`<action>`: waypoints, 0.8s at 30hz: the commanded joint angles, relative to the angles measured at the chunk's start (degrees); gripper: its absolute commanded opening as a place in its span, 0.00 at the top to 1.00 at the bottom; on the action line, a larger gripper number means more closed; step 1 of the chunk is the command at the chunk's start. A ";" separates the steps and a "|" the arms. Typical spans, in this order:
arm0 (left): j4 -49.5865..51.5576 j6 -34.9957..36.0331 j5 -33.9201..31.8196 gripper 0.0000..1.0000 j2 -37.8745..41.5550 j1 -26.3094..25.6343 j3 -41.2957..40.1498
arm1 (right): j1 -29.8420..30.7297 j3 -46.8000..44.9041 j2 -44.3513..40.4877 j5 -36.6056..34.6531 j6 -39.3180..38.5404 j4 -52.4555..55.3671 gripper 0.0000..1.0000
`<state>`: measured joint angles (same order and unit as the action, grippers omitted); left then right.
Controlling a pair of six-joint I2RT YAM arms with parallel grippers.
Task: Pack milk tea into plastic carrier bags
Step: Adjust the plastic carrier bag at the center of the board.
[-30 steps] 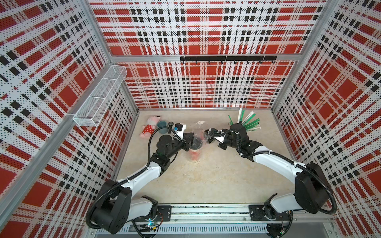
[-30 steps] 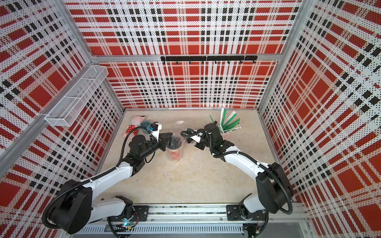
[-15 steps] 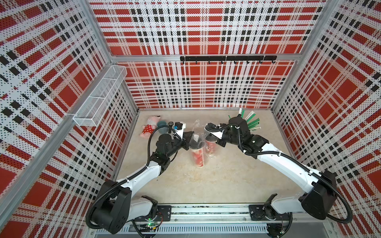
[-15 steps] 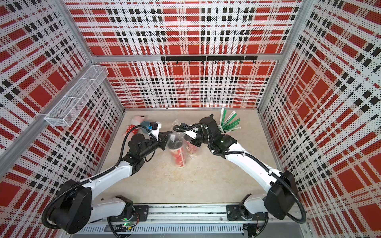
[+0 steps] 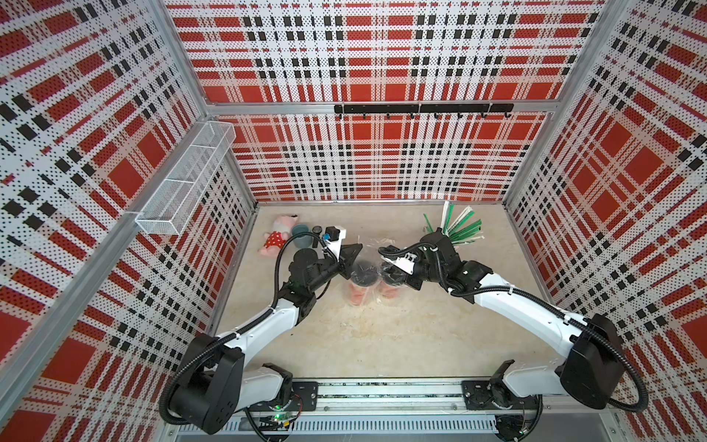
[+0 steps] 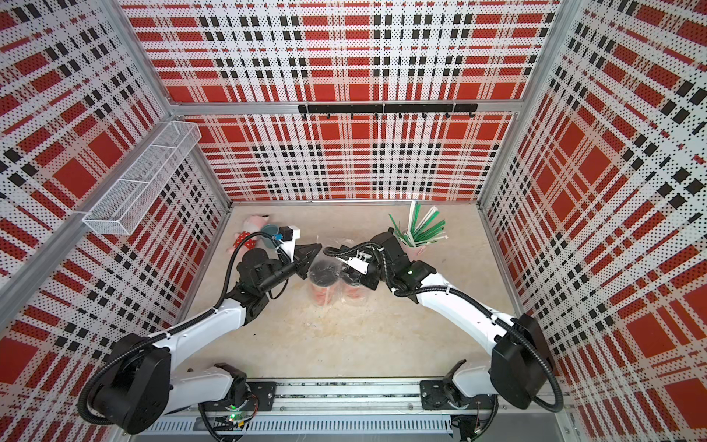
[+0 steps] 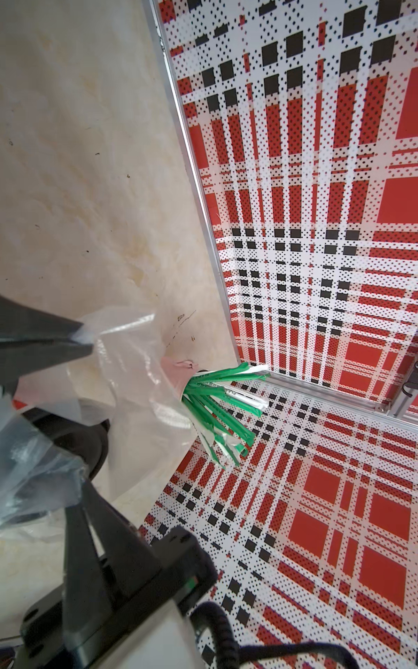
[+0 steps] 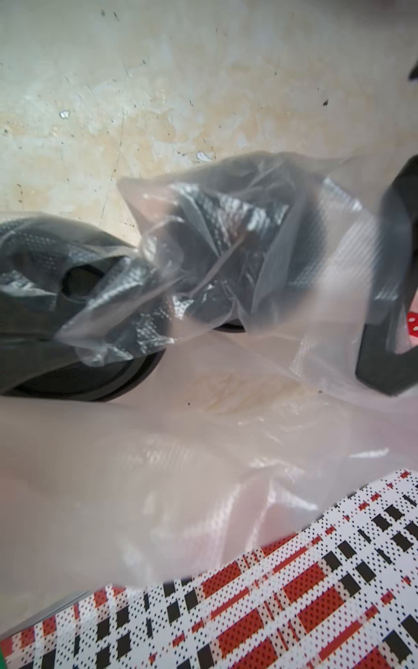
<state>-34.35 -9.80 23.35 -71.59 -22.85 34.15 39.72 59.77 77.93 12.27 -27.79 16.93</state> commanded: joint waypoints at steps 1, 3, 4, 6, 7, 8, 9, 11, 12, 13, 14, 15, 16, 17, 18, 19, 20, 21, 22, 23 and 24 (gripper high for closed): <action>-3.13 0.54 0.60 0.99 2.21 -0.09 -2.14 | 0.78 -1.24 -4.46 4.74 -0.42 -5.35 0.91; -3.84 0.07 -0.94 0.99 2.98 0.00 -3.45 | 0.79 -2.90 -5.37 4.78 -0.50 -7.56 0.88; -3.97 -0.07 -1.32 0.99 3.10 0.00 -3.72 | 0.79 -3.24 -5.42 4.79 -0.51 -7.94 0.84; -3.98 -0.64 -1.73 0.98 2.95 0.25 -3.74 | 0.79 -2.70 -5.26 5.77 -0.29 -7.74 0.81; -3.97 -0.87 -1.58 0.96 2.88 0.43 -3.64 | 0.79 -2.28 -5.08 6.34 -0.25 -7.49 0.80; -3.97 -0.91 -1.63 0.93 2.77 0.53 -3.52 | 0.88 -1.91 -4.82 6.95 -0.25 -7.08 0.78; -3.97 -0.95 -1.65 0.90 2.76 0.60 -3.39 | 0.88 -1.53 -4.70 7.38 -0.25 -6.90 0.76; -3.98 -0.94 -1.82 0.83 2.77 0.70 -3.29 | 0.88 -1.23 -4.78 8.15 -0.25 -6.31 0.75; -3.97 -1.00 -1.91 0.81 2.75 0.78 -3.30 | 0.88 -1.23 -4.87 8.36 -0.25 -6.29 0.74; -3.97 -0.98 -1.95 0.79 2.85 0.81 -3.30 | 0.88 -1.32 -5.14 8.55 -0.08 -6.34 0.69; -3.97 -1.02 -2.21 0.74 2.90 0.92 -3.44 | 0.88 -1.32 -5.39 8.84 0.17 -6.25 0.64; -3.97 -1.01 -2.45 0.67 2.85 1.01 -3.55 | 0.88 -1.32 -5.74 9.14 0.31 -6.12 0.61; -3.97 -1.15 -2.98 0.64 2.90 1.12 -3.71 | 0.88 -1.32 -6.09 9.62 0.58 -6.00 0.57; -3.97 -1.37 -3.26 0.62 2.98 1.30 -3.82 | 0.88 -1.32 -6.54 10.41 0.55 -5.71 0.52; -3.97 -1.57 -3.47 0.59 3.12 1.47 -3.95 | 0.88 -1.40 -6.92 10.83 0.59 -5.73 0.49; -3.97 -1.74 -3.64 0.58 3.21 1.62 -4.00 | 0.88 -1.61 -7.60 11.46 1.12 -6.20 0.46; -3.97 -1.80 -3.75 0.59 3.38 1.80 -4.06 | 0.88 -1.88 -8.13 11.82 1.57 -6.69 0.45; -3.97 -1.93 -3.88 0.58 3.32 1.94 -4.17 | 0.88 -2.01 -8.59 11.98 2.25 -7.22 0.43; -3.97 -2.06 -4.05 0.56 3.30 2.02 -4.10 | 0.88 -2.19 -9.12 11.69 3.36 -8.08 0.39; -3.97 -2.30 -4.26 0.53 3.29 2.10 -4.00 | 0.79 -2.20 -9.65 11.40 4.75 -8.75 0.37; -3.97 -2.48 -4.38 0.49 3.32 2.19 -3.91 | 0.60 -2.19 -10.17 11.28 6.43 -9.55 0.35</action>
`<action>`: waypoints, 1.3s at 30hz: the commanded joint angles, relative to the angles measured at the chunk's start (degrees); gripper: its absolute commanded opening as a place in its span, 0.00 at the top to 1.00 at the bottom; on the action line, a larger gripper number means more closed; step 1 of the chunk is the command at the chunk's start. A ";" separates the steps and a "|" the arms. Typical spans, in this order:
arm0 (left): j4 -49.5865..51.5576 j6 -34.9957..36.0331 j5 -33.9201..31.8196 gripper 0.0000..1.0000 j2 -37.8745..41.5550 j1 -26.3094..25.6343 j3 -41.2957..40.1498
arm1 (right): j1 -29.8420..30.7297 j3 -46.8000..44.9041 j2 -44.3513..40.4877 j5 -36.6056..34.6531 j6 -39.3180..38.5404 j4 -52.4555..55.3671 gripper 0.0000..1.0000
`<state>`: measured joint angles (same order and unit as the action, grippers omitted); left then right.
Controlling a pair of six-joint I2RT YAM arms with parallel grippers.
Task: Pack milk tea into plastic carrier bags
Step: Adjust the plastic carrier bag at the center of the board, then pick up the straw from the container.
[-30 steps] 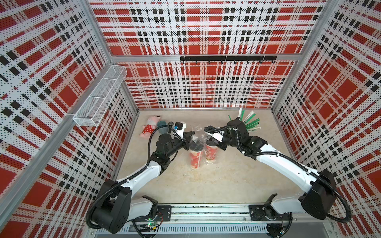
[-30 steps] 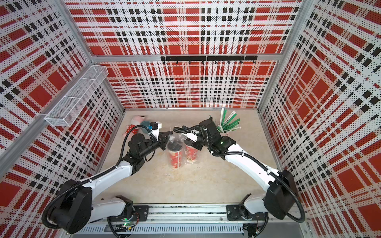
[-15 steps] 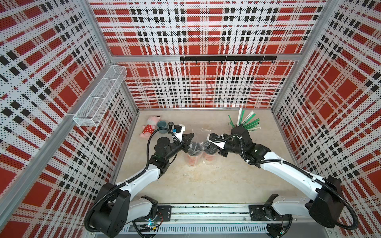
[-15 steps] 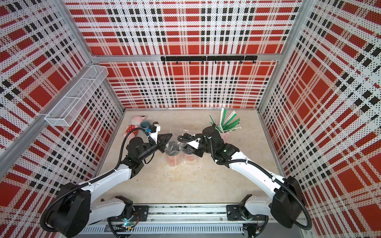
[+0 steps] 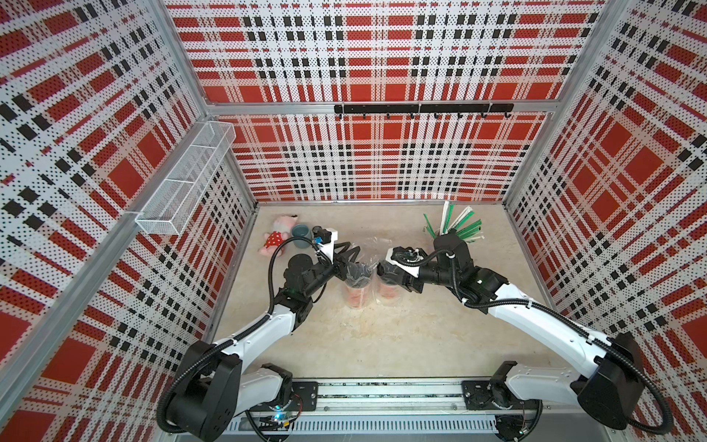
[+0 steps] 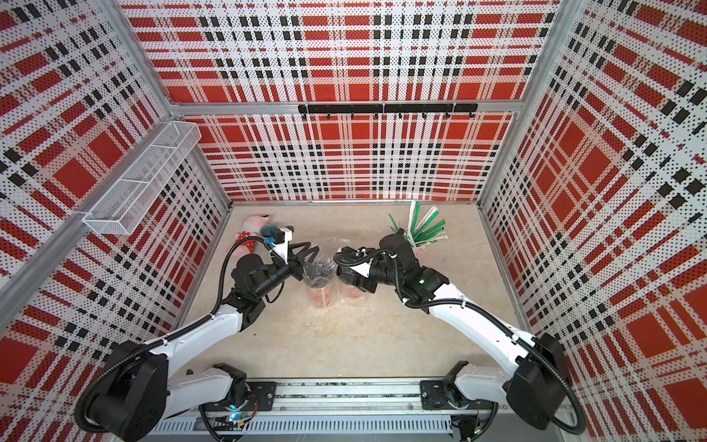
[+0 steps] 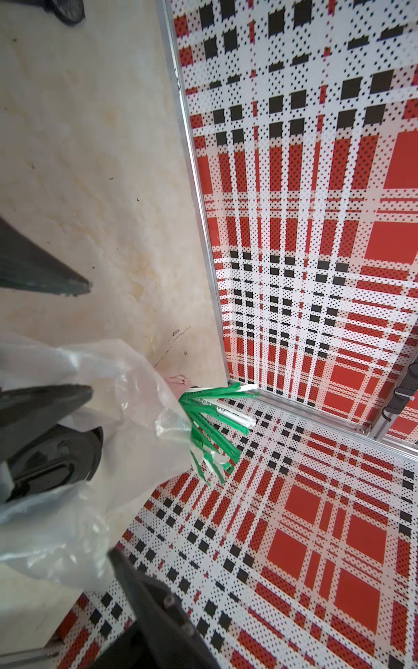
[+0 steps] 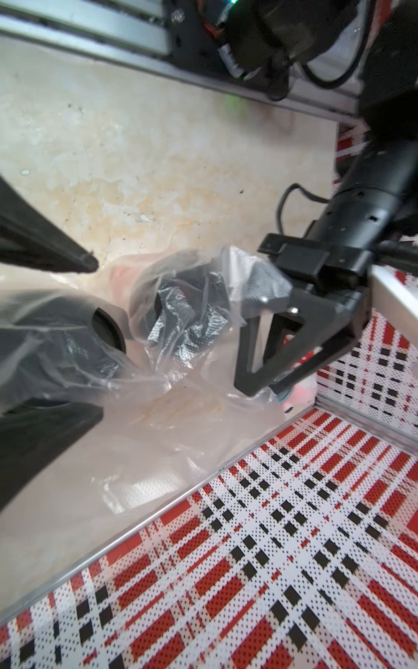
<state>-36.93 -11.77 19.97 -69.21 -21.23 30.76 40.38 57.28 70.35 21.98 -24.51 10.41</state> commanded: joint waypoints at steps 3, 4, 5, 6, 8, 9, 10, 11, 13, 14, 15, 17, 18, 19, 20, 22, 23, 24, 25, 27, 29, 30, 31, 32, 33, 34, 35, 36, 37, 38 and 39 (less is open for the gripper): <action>-1.39 -0.95 -1.07 0.46 0.91 1.08 -0.10 | -2.66 0.07 -4.38 -0.08 12.21 -7.03 0.31; -1.35 -1.26 -1.23 0.43 0.89 1.26 -0.01 | -4.27 -0.13 -4.98 -1.35 15.70 -8.09 0.27; -1.39 -1.66 -1.42 0.39 0.92 1.50 0.16 | -5.73 -0.16 -5.52 -4.12 18.78 -8.37 0.24; -1.39 -1.78 -0.93 0.40 0.85 1.67 0.34 | -6.72 -0.22 -6.01 -7.15 21.03 -8.17 0.24; -1.39 -1.86 -0.18 0.39 0.57 1.97 0.89 | -8.95 -0.62 -7.15 -15.22 24.33 -7.06 0.26; -1.31 -2.19 -0.35 0.36 0.45 2.07 1.05 | -9.73 -0.74 -7.68 -18.25 25.45 -5.96 0.27; -1.31 -2.46 -0.52 0.29 0.43 2.24 1.18 | -10.85 -0.97 -8.34 -20.70 26.48 -4.87 0.29; -1.29 -2.76 -0.48 0.28 0.42 2.46 1.31 | -11.99 -1.34 -8.91 -23.68 27.92 -3.75 0.31; -1.31 -3.03 -0.19 0.26 0.52 2.75 1.50 | -14.74 -1.84 -10.05 -25.23 29.79 -0.85 0.34; -1.31 -3.29 -0.28 0.24 0.58 2.86 1.56 | -16.56 -2.35 -10.69 -25.56 31.06 0.31 0.36; -1.30 -3.47 -0.20 0.21 0.79 2.95 1.58 | -18.00 -2.79 -11.07 -25.16 31.67 1.15 0.38; -1.32 -3.77 -0.34 0.19 1.11 3.12 1.66 | -20.52 -3.72 -11.39 -23.99 31.98 2.66 0.40; -1.31 -4.04 -0.52 0.18 1.31 3.21 1.67 | -21.44 -3.92 -11.19 -23.73 31.86 3.48 0.43; -1.31 -4.33 -0.62 0.17 1.49 3.37 1.73 | -21.99 -4.02 -10.80 -23.16 31.64 4.32 0.45; -1.25 -4.64 -0.71 0.16 1.65 3.46 1.84 | -22.42 -4.01 -10.32 -22.75 31.55 4.88 0.45; -1.15 -5.38 -0.93 0.15 2.09 3.64 2.21 | -22.63 -3.63 -8.78 -21.60 30.89 6.19 0.47; -0.98 -5.65 -1.21 0.14 2.37 3.66 2.36 | -22.63 -3.42 -8.21 -21.67 30.93 6.81 0.49; -0.86 -5.84 -1.25 0.13 2.54 3.74 2.46 | -22.63 -3.32 -7.71 -22.24 31.01 7.23 0.51; -0.87 -5.82 -1.33 0.13 2.70 3.74 2.53 | -22.71 -3.46 -7.43 -22.92 31.02 7.41 0.52; -0.31 -5.87 -1.68 0.12 2.79 3.83 2.63 | -22.74 -3.82 -6.79 -24.08 30.64 7.24 0.54; 0.15 -5.88 -1.82 0.11 2.96 3.99 2.72 | -22.96 -3.92 -6.05 -23.82 30.16 6.57 0.55; 0.41 -6.01 -1.86 0.10 3.14 4.09 2.72 | -22.98 -3.93 -5.49 -23.61 29.78 6.02 0.56; 0.46 -6.03 -1.84 0.10 3.26 4.18 2.64 | -22.98 -3.84 -4.92 -23.12 29.39 5.46 0.57; 0.60 -6.05 -2.09 0.10 3.58 4.27 2.63 | -23.06 -3.53 -4.13 -23.17 29.11 4.80 0.59; 0.76 -6.09 -2.36 0.09 3.81 4.36 2.63 | -23.06 -3.04 -3.36 -23.63 28.96 4.54 0.61; 0.89 -6.24 -2.54 0.09 4.18 4.44 2.63 | -23.13 -2.67 -2.69 -23.73 28.70 4.30 0.62; 1.17 -6.33 -3.17 0.07 4.66 4.52 2.71 | -23.09 -2.23 -1.82 -24.09 28.41 4.02 0.62; 1.56 -6.45 -3.73 0.04 5.21 4.58 2.80 | -23.16 -1.73 -0.97 -24.67 28.22 3.93 0.63; 1.88 -6.34 -3.84 0.02 5.61 4.67 2.89 | -23.22 -1.45 -0.25 -24.85 27.95 4.00 0.63; 2.29 -6.23 -4.45 0.00 6.32 4.78 2.98 | -23.39 -1.23 0.51 -25.06 27.66 3.74 0.63; 2.84 -6.10 -5.21 0.01 6.98 4.80 3.12 | -23.46 -1.12 1.10 -25.66 27.59 3.45 0.65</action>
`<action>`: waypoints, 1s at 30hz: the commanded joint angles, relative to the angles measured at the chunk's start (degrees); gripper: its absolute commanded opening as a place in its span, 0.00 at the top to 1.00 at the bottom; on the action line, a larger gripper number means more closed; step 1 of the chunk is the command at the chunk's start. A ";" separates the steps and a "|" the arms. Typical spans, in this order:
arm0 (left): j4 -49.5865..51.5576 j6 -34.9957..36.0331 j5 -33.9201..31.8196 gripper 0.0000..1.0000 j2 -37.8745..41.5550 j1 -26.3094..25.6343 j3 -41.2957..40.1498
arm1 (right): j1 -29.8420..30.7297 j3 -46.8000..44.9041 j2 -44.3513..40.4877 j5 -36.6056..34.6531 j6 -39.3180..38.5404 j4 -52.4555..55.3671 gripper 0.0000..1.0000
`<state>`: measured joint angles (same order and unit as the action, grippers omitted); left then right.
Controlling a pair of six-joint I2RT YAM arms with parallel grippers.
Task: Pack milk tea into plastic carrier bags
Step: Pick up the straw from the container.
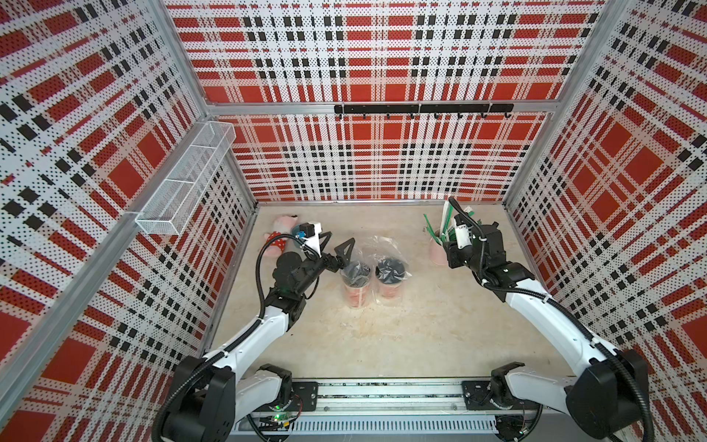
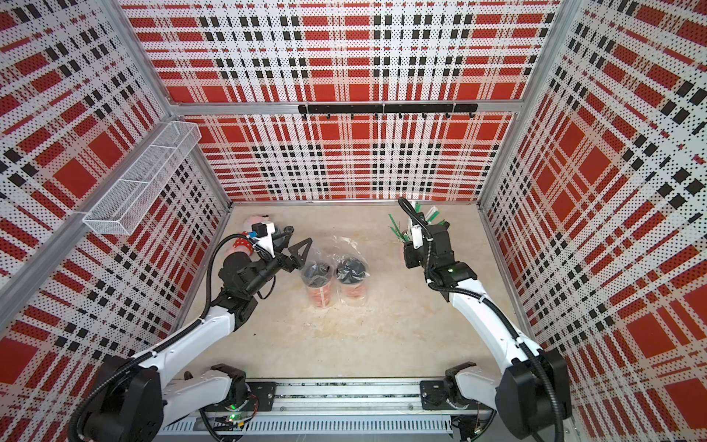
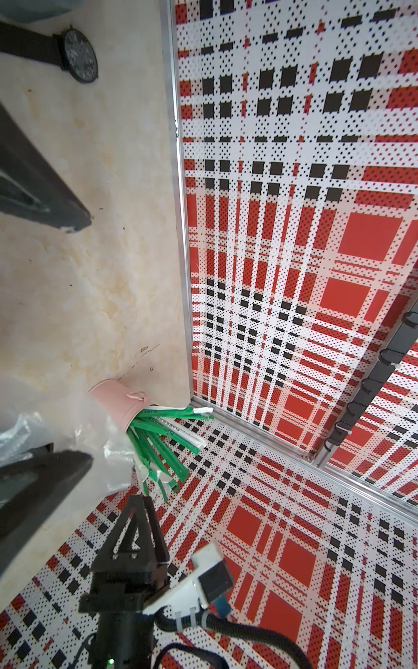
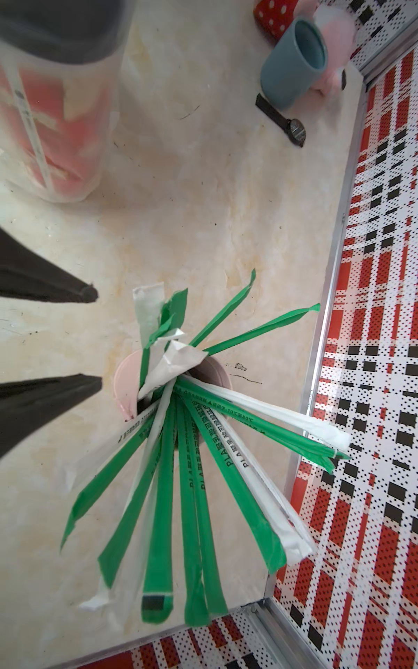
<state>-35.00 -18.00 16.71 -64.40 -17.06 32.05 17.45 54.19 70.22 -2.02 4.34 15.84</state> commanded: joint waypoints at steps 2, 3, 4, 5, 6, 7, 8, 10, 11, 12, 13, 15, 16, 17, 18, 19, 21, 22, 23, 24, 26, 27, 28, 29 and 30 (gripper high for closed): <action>1.79 0.19 -2.99 0.02 3.37 0.71 2.00 | -0.88 2.10 2.12 -2.19 -1.48 -2.80 0.68; 2.31 0.15 -3.32 0.02 4.03 0.70 2.12 | -1.01 2.31 2.52 -2.44 -1.53 -3.05 0.69; 2.69 0.08 -3.44 0.02 4.59 0.71 2.22 | -1.14 2.40 2.92 -2.30 -1.66 -3.36 0.70; 2.98 -0.06 -3.59 0.02 5.25 0.71 2.19 | -1.23 2.56 3.34 -2.18 -1.94 -3.76 0.70; 3.26 -0.25 -3.98 0.02 5.96 0.71 2.01 | -1.37 2.79 3.96 -2.20 -2.21 -4.09 0.71; 3.44 -0.57 -4.26 0.02 6.64 0.71 1.83 | -1.51 3.05 4.46 -2.27 -2.44 -4.18 0.72; 3.71 -0.62 -4.40 0.02 7.52 0.71 1.58 | -1.60 3.51 5.06 -2.70 -2.66 -4.04 0.73; 4.06 -0.79 -4.37 0.01 9.11 0.71 0.85 | -1.65 3.97 5.94 -3.20 -3.23 -4.51 0.73; 4.11 -0.65 -3.78 0.01 9.90 0.63 0.35 | -1.89 4.07 6.30 -3.01 -3.31 -5.03 0.74; 4.39 -0.59 -3.53 0.01 10.47 0.42 -0.01 | -2.13 4.12 6.71 -2.47 -3.41 -5.64 0.74; 4.61 -0.40 -3.59 0.01 10.97 0.09 -0.33 | -2.20 4.29 7.07 -2.29 -3.44 -5.96 0.74; 6.06 0.41 -4.12 0.01 11.70 -1.51 -0.68 | -2.30 4.73 8.10 -3.31 -3.87 -6.15 0.74; 6.85 0.80 -4.67 0.01 11.82 -2.46 -0.57 | -2.39 4.82 8.41 -4.04 -4.06 -6.23 0.74; 8.05 1.71 -5.26 0.01 11.81 -3.69 -0.30 | -2.51 4.78 8.66 -4.53 -4.19 -6.58 0.75; 9.76 2.59 -6.41 0.01 11.84 -5.12 0.19 | -2.71 4.87 8.99 -4.49 -4.34 -6.67 0.76; 11.17 3.23 -7.65 0.01 11.77 -6.42 0.66 | -2.82 4.91 9.17 -4.28 -4.49 -6.89 0.76; 13.54 4.25 -10.80 0.00 11.60 -9.04 1.49 | -2.89 4.69 9.71 -3.59 -4.84 -7.83 0.78; 13.92 4.37 -11.60 0.00 11.58 -9.93 1.50 | -2.95 4.71 9.86 -3.47 -5.02 -8.00 0.79; 14.36 4.54 -11.99 0.00 11.50 -10.76 1.48 | -2.95 4.68 10.05 -3.56 -5.00 -8.26 0.81; 15.06 4.70 -12.70 0.00 11.28 -11.72 1.72 | -3.04 4.77 10.15 -3.56 -5.19 -8.36 0.83; 17.25 5.44 -15.35 0.00 10.76 -13.63 2.58 | -3.32 4.70 10.01 -4.20 -5.22 -8.60 0.87; 18.57 5.97 -16.70 0.00 10.38 -14.72 3.11 | -3.51 4.61 9.66 -4.31 -5.17 -8.80 0.89; 19.65 6.25 -18.02 0.01 10.14 -15.53 3.56 | -3.64 4.56 9.39 -4.30 -5.14 -8.93 0.90; 20.77 6.47 -18.95 0.01 9.93 -16.22 4.03 | -3.86 4.45 8.86 -4.19 -5.04 -9.06 0.92; 21.32 6.70 -19.11 0.01 9.94 -16.58 4.15 | -4.04 4.35 8.41 -3.99 -5.03 -9.20 0.94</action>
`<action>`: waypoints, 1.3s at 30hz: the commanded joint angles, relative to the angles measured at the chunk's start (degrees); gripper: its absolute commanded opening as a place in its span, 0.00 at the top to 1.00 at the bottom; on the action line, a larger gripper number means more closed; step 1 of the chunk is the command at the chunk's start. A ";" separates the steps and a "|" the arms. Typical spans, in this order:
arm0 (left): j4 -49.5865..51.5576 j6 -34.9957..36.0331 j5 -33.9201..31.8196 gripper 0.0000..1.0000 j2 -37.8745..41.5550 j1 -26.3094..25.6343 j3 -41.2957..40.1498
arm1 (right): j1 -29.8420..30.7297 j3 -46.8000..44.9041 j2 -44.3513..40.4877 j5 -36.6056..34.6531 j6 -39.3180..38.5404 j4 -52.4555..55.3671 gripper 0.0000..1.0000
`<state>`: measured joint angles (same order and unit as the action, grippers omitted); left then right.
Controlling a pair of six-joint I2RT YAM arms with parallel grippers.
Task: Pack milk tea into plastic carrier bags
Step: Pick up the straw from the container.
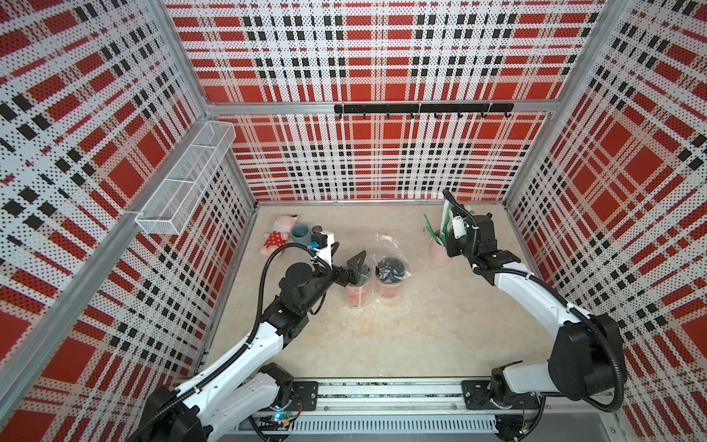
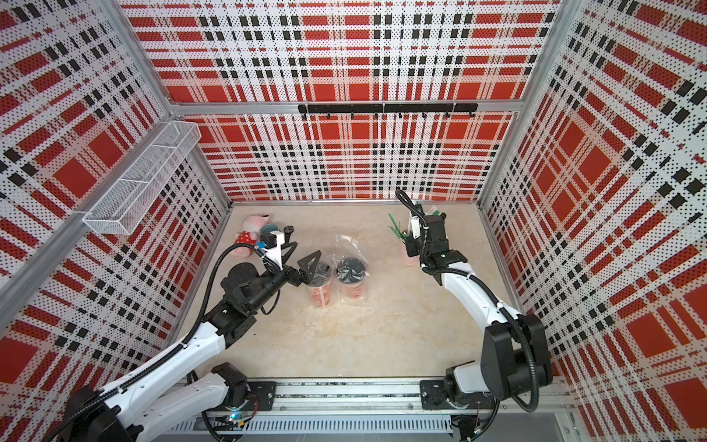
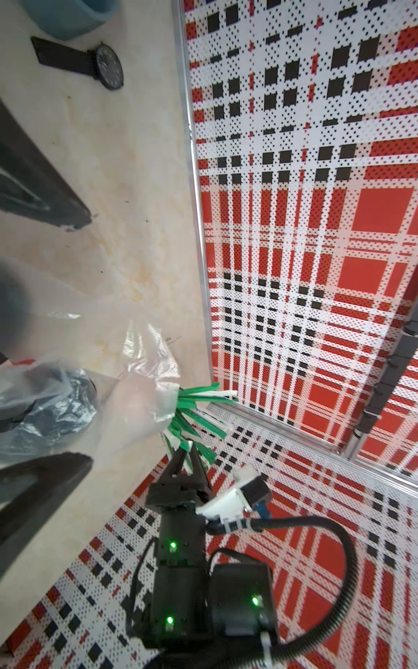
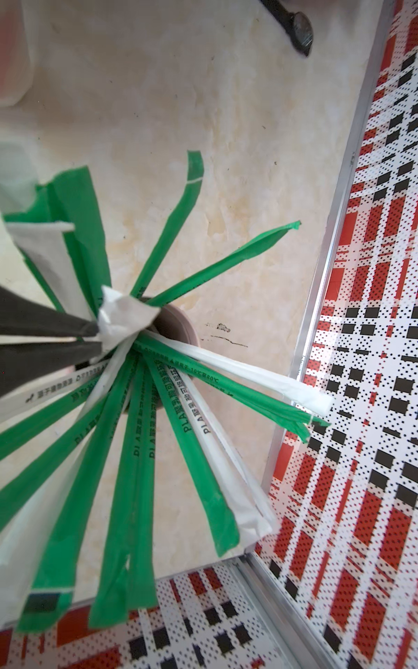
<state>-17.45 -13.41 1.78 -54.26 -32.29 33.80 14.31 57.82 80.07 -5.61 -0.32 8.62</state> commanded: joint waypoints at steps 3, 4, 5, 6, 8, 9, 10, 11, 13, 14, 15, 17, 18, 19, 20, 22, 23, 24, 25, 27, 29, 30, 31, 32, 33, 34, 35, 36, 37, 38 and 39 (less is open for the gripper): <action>3.81 2.16 -4.59 0.01 0.58 -1.63 2.15 | -1.23 0.71 -2.74 0.39 -0.30 -1.99 1.00; 3.58 2.16 -4.68 0.01 0.89 -1.63 1.98 | -1.30 0.79 -3.05 0.70 -0.34 -1.94 1.00; 3.45 2.16 -4.93 0.01 1.20 -1.63 1.88 | -1.38 0.80 -3.33 0.77 -0.47 -1.88 1.00; 3.31 2.16 -4.95 0.01 1.43 -1.63 1.80 | -1.47 0.93 -3.50 0.86 -0.56 -1.73 1.00; 3.43 2.07 -5.20 0.01 1.70 -1.58 1.79 | -1.74 1.11 -3.83 2.42 -0.72 -1.22 1.00; 3.56 2.07 -5.36 0.01 1.69 -1.59 1.87 | -1.84 1.36 -3.97 3.78 -0.89 -0.67 1.00; 3.90 1.92 -5.72 0.01 1.70 -1.54 2.10 | -2.10 1.62 -4.04 6.29 -1.40 0.27 0.88; 4.42 1.66 -6.27 0.01 1.69 -1.54 2.30 | -2.37 2.08 -3.97 8.15 -1.52 1.80 0.81; 4.93 0.92 -6.48 0.02 2.00 -1.17 2.41 | -4.02 2.23 -4.44 12.41 -0.83 4.05 0.68; 5.03 0.28 -6.73 0.02 2.44 -0.95 2.20 | -5.11 1.90 -5.07 14.64 -0.68 4.78 0.63; 4.95 -0.24 -6.80 0.02 2.83 -0.57 1.93 | -5.86 1.34 -5.51 15.96 -0.36 4.75 0.61; 4.57 -0.97 -6.09 0.02 3.75 0.27 1.30 | -6.82 0.80 -5.38 18.01 -0.73 4.82 0.59; 4.39 -1.30 -5.94 0.01 4.09 0.54 1.02 | -6.96 0.84 -4.86 18.15 -0.79 4.41 0.59; 4.06 -1.51 -5.78 0.02 4.32 0.79 0.75 | -7.01 1.39 -3.90 18.92 -1.17 4.59 0.60; 3.92 -1.66 -5.66 0.01 4.50 1.06 0.53 | -7.01 2.17 -2.99 19.31 -1.22 4.88 0.60; 4.06 -1.97 -5.41 0.02 4.60 1.51 0.46 | -7.01 3.26 -1.14 18.75 -0.99 4.21 0.60; 4.11 -2.09 -5.24 0.02 4.64 1.68 0.39 | -7.01 3.79 -0.67 19.49 -1.05 4.04 0.60; 4.11 -2.10 -5.21 0.01 4.75 1.79 0.26 | -7.01 4.01 -0.10 19.84 -0.99 3.31 0.59; 4.19 -2.11 -5.20 0.02 4.86 1.87 0.15 | -7.01 4.28 0.42 20.29 -1.07 2.68 0.58; 4.20 -2.19 -5.12 0.02 4.87 2.10 -0.13 | -7.01 4.90 1.17 20.65 -1.53 2.39 0.58; 4.14 -2.28 -4.96 0.01 4.88 2.45 -0.29 | -7.01 5.32 1.85 20.24 -1.68 2.23 0.58; 4.04 -2.34 -4.77 0.02 4.87 2.51 -0.44 | -7.01 5.41 2.14 19.66 -1.83 1.98 0.58; 3.78 -2.32 -4.68 0.02 4.87 2.71 -0.62 | -7.00 5.58 2.54 18.44 -1.88 1.68 0.60; 3.68 -2.46 -4.60 0.02 4.81 2.82 -0.74 | -7.01 5.84 2.99 17.75 -1.85 1.57 0.63; 3.60 -2.51 -4.44 0.01 4.80 2.98 -0.84 | -6.99 6.05 3.57 16.85 -1.85 1.29 0.66; 3.44 -2.64 -4.13 0.01 4.78 3.06 -0.89 | -6.93 6.36 4.30 15.66 -1.88 1.09 0.69; 3.27 -2.64 -3.86 0.02 4.76 3.19 -0.89 | -6.92 6.70 4.94 15.28 -1.89 1.13 0.72; 3.14 -2.68 -3.63 0.02 4.78 3.17 -0.93 | -6.92 7.15 5.56 15.36 -1.96 1.21 0.74; 3.04 -2.77 -3.38 0.02 4.78 3.20 -0.93 | -6.85 7.39 6.12 15.60 -2.04 1.17 0.75; 2.93 -2.85 -3.20 0.02 4.76 3.20 -0.93 | -6.75 7.71 6.58 15.74 -2.06 1.05 0.77; 2.94 -2.93 -3.02 0.02 4.78 3.18 -0.85 | -6.60 7.98 6.91 15.21 -1.95 1.12 0.80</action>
<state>-13.19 -16.14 -2.70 -50.13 -29.54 33.65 7.38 64.25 85.84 10.68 -1.58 10.76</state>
